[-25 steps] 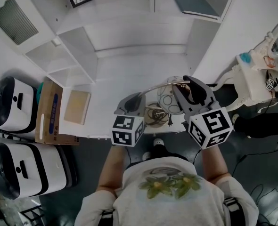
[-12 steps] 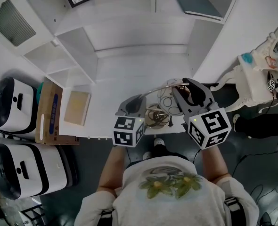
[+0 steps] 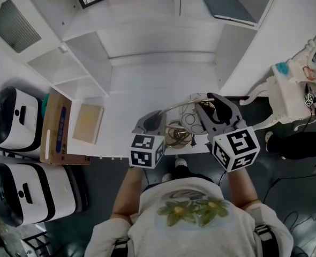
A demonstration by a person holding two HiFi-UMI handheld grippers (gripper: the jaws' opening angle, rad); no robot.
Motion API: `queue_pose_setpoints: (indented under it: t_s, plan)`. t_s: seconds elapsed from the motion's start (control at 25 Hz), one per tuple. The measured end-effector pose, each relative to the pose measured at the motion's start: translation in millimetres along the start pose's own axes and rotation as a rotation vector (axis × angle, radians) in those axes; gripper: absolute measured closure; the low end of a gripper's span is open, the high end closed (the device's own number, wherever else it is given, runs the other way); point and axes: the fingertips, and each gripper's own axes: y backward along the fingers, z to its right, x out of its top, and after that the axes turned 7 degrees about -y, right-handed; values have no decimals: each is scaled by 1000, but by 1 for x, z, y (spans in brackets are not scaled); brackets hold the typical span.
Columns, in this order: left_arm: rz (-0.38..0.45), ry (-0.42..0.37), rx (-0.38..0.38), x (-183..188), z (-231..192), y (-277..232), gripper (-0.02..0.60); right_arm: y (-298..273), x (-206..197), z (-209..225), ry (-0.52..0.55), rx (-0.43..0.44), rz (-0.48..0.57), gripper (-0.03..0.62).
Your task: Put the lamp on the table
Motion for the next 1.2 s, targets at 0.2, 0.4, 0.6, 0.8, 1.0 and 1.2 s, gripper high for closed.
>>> queue_pose_setpoints:
  t_s: [0.2,0.4,0.6,0.8,1.0,1.2]
  plan:
    - [-9,-2,0,-4,-1,-2,543,-2,-3,0,-3,3,-7,419]
    - [-15,0,-2,-7,-3,-3,543,-5,-6,-1,0,2,-16,419]
    - [-19,4,-5,-9,-6,-4,543,-9,-7,-2,2,1,-21,419]
    - [-20,5,-7,-10,-7,-6,543,-10,-8,-2,4,0,-23,419]
    - [-27,6,-6,-12,-10,-8,543,-14,-11,-2,3,1,-32,419]
    - [-35,8,-2,-14,-12,-10,543,-18,-13,0,-2,3,-38,419]
